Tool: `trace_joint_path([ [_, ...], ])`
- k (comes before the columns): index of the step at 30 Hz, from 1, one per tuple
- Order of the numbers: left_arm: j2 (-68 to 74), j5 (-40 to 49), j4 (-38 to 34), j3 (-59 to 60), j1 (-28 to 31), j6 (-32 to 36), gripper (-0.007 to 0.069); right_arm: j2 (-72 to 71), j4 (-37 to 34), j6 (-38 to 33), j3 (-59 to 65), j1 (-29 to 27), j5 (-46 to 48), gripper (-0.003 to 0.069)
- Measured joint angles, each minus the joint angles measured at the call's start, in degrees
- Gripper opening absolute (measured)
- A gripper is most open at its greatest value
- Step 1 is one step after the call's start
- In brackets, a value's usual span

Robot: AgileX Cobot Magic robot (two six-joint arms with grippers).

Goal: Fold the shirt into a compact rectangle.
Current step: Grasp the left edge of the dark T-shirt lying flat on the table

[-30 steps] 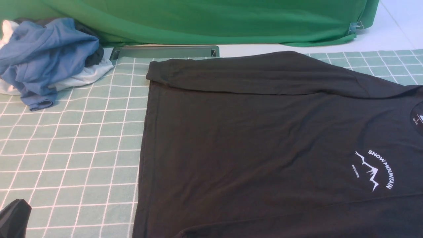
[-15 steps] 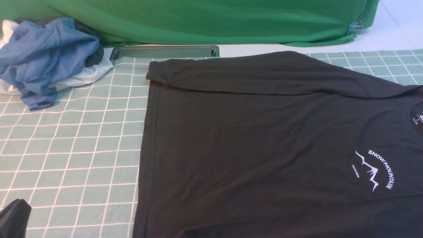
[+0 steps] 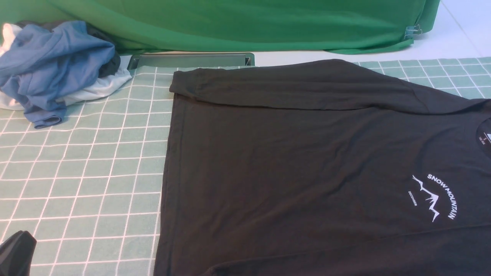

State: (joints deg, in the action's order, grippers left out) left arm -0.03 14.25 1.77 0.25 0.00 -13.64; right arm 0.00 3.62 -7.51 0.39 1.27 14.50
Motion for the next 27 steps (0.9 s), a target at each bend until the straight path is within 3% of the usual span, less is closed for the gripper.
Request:
trace_joint_path([
  [14,0.0,-0.6,-2.2,0.0,0.0,-0.4,0.0017,0.0,0.0,-0.2,0.0,0.0,0.0,0.0239],
  [19,0.0,-3.7,-32.0,0.0,0.0,-14.1,0.0017,0.0,0.4,-7.6,0.0,0.0,-1.9,0.0239],
  [20,0.0,-3.8,-32.0,0.0,0.0,-14.5,0.0017,0.0,0.4,-7.9,0.0,0.0,-2.0,0.0239],
  [22,0.0,-3.8,-43.9,0.0,0.0,-17.7,0.0017,0.0,0.5,-9.9,0.0,0.0,-2.8,0.0239],
  [24,0.0,-3.9,-45.9,0.0,0.0,-18.0,0.0017,0.0,0.3,-10.0,0.0,0.0,-3.4,0.0239],
  [27,0.0,-4.5,-45.6,0.0,0.0,-18.1,0.0017,0.0,-10.4,-0.4,0.0,0.0,-6.3,0.0239],
])
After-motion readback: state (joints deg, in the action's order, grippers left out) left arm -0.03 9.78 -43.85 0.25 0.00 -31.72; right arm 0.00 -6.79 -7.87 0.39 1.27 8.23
